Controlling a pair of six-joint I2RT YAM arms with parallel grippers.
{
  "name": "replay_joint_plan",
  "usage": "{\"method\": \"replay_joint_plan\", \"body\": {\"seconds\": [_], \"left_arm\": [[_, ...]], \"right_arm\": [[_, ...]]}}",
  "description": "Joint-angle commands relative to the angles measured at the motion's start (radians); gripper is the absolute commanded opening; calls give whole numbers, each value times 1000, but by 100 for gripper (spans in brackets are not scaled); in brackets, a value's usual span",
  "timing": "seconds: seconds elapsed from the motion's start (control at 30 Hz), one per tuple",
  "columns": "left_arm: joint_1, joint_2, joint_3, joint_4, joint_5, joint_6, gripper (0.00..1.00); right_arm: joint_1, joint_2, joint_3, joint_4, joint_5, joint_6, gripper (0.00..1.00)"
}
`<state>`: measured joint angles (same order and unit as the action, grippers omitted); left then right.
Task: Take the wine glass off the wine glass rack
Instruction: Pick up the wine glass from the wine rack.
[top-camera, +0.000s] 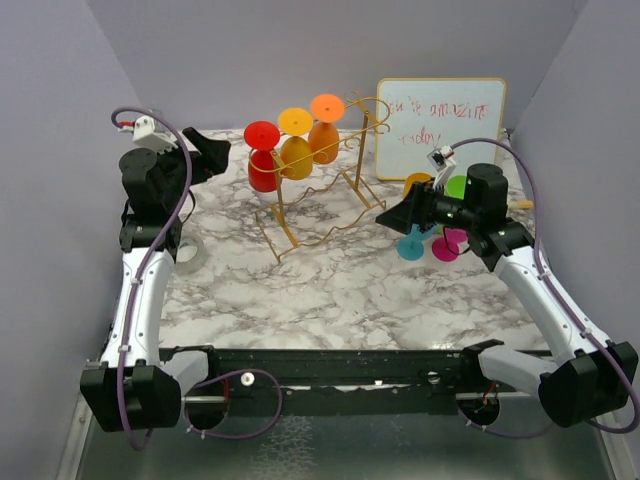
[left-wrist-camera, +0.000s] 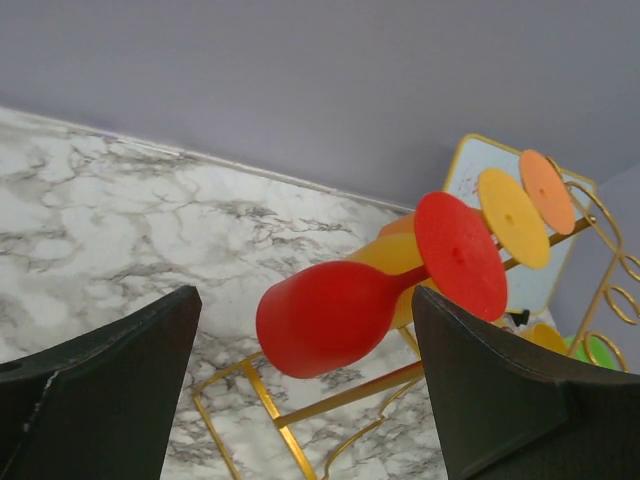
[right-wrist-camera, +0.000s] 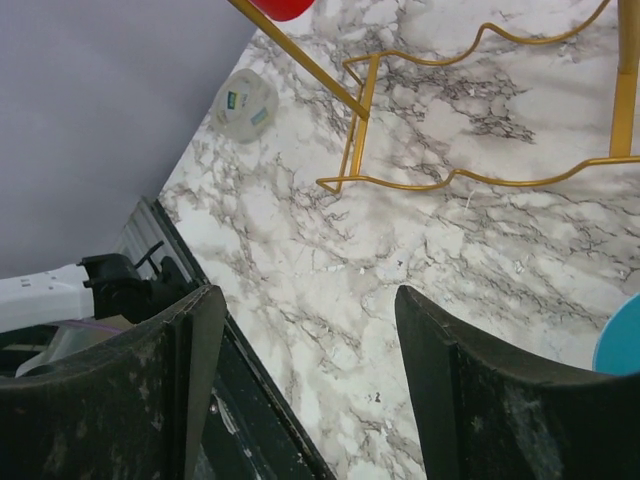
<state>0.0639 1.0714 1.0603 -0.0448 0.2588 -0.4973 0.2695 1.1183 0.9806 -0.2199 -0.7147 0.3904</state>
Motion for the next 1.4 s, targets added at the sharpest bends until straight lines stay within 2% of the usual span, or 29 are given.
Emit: {"method": "replay_joint_plan", "body": {"seconds": [0.0,0.1,0.23,0.33,0.5,0.63,0.8,1.0,1.37], "left_arm": [[5,68,68,97,144,-69,86],[5,73,50,167,172,-122,83],[5,81,34,246,231,-172,67],[5,99,19,316,291,-207,61],[5,154,76,246,321,-192,50],[4,194,95,231,350,-196,50],[-2,214,60,326,393,-263,49],[-13,222,72,337,410,-262,49],[-39,239,70,344,473,-212,42]], "right_arm": [[4,0,18,-83,50,-30,76],[4,-10,16,-82,72,-12,77],[4,-19,2,-60,80,12,77],[4,-14,-1,-39,84,39,77],[4,5,0,-24,71,77,77],[4,14,5,-4,64,116,77],[4,7,-2,32,49,148,77],[4,6,4,19,60,137,78],[4,26,3,29,48,146,78]]}}
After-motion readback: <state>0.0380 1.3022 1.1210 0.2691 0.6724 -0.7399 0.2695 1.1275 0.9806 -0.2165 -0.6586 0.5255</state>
